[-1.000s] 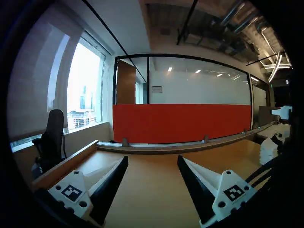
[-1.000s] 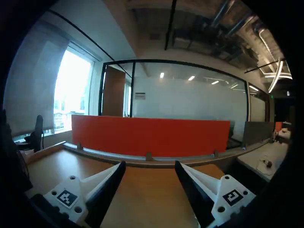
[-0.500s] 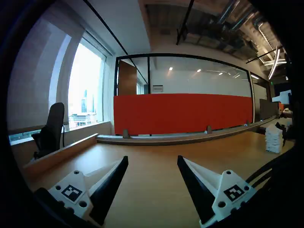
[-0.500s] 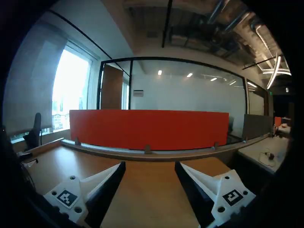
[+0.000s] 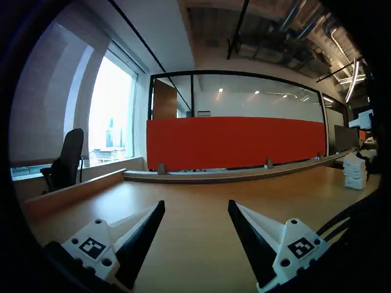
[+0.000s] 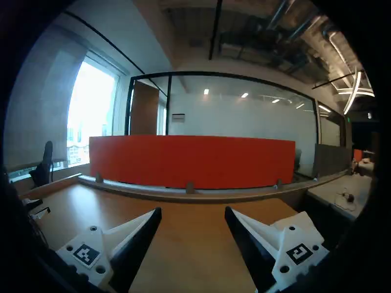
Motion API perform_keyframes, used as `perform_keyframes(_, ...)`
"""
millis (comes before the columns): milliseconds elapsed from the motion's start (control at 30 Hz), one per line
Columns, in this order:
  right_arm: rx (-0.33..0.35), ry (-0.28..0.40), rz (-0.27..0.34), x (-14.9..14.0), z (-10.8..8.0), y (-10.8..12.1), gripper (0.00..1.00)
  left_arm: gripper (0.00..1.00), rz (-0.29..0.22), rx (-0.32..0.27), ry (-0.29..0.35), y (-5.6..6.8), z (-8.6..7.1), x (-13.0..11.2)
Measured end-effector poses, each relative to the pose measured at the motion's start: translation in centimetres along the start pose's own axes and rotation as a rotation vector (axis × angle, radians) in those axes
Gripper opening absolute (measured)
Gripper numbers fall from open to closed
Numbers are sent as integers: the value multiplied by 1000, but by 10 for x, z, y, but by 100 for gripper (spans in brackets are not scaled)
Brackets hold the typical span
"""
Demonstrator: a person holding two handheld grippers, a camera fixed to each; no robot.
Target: Fold towel
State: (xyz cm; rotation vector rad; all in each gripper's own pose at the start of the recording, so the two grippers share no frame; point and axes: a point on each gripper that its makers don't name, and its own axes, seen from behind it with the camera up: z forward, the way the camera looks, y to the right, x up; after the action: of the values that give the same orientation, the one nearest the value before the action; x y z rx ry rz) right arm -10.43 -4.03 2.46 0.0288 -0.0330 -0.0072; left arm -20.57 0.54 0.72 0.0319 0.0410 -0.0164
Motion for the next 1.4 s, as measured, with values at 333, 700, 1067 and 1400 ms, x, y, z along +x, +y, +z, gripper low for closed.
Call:
perform_keyframes(333,9,-5,-4,-5,2,-3,100,96,-16,20,-11,-4,0,-8)
perform_keyframes(700,15,-5,5,-7,2,-3,100,96,-13,35,-16,-6,1,-9)
perform_keyframes(1067,22,17,-9,1,0,-2,100,96,-13,35,-16,-6,2,-11)
perform_keyframes(1400,5,32,-41,4,-5,2,100,96,-14,35,-15,-5,3,-14)
